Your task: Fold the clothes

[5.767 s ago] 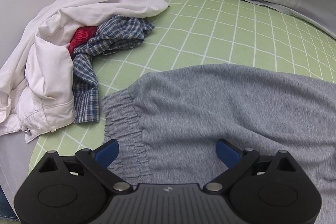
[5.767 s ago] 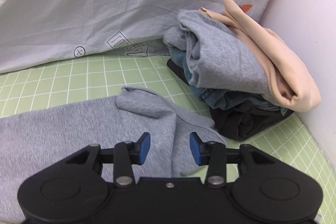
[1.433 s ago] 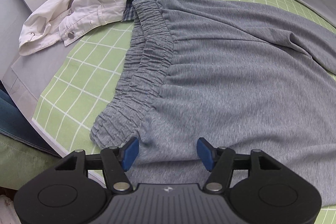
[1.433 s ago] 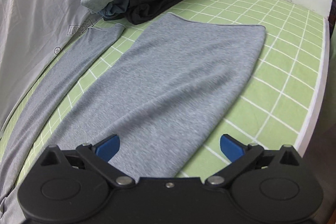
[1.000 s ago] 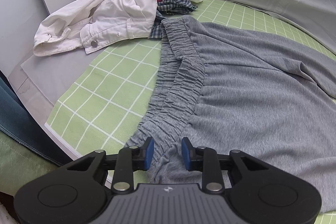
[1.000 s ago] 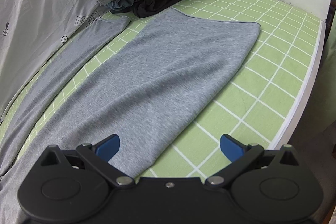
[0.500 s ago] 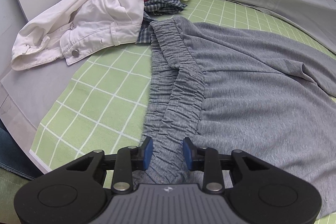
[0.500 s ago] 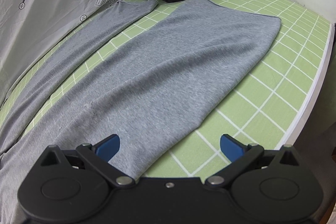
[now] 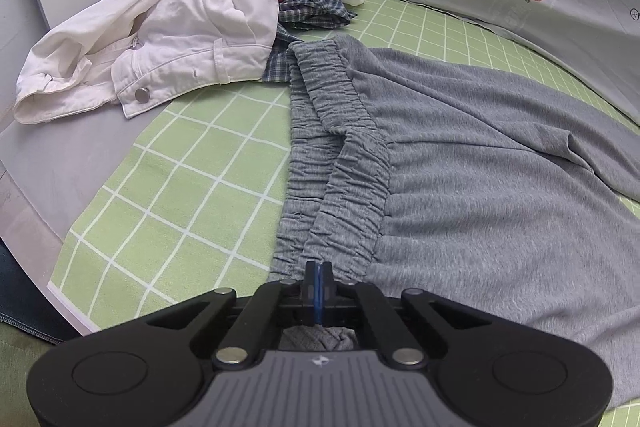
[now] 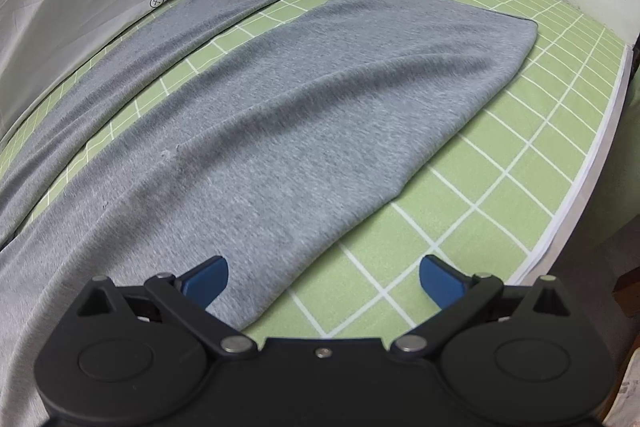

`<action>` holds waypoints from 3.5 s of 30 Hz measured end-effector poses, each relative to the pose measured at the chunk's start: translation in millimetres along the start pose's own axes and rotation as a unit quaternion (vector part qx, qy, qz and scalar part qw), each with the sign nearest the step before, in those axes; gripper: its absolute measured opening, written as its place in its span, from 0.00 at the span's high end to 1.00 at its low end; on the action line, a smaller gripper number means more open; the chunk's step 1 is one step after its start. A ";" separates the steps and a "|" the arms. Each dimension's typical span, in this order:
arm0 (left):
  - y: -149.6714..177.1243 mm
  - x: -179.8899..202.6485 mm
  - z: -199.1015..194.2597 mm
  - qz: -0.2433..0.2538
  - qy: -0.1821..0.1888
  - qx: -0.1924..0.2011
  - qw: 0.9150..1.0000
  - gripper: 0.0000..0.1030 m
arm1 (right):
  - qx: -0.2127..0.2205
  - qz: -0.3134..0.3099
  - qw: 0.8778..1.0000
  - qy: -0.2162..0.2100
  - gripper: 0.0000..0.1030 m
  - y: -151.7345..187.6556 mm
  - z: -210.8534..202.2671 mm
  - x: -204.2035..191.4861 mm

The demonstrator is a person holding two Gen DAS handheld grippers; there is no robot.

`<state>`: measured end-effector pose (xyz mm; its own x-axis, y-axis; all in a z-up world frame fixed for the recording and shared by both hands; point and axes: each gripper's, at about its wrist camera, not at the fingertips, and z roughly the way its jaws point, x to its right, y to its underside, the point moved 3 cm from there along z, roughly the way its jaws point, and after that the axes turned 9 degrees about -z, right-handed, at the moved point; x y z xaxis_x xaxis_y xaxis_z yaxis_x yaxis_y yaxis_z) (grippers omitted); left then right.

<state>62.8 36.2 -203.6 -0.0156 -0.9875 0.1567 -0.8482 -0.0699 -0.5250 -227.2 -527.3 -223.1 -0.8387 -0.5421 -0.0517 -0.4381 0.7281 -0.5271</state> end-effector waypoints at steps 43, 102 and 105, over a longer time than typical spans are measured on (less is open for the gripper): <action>79.1 10.8 -41.5 -0.198 0.011 -0.061 0.978 0.69 | 0.059 0.253 0.961 -0.098 0.14 -72.7 32.3 164.2; 23.4 -8.4 -56.6 -0.296 -0.097 0.088 0.946 0.92 | 0.101 0.228 0.968 -0.036 0.99 -143.3 42.1 205.8; 5.4 -3.8 -76.3 -0.305 -0.077 0.121 0.942 0.92 | 0.135 0.216 0.966 -0.053 0.99 -160.3 20.4 198.5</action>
<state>17.9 50.3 -143.2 0.5282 -0.7611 0.3765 -0.5295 -0.6419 -0.5546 -316.9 -760.3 -166.2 -0.8807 -0.2624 -0.3944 0.0569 0.7679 -0.6381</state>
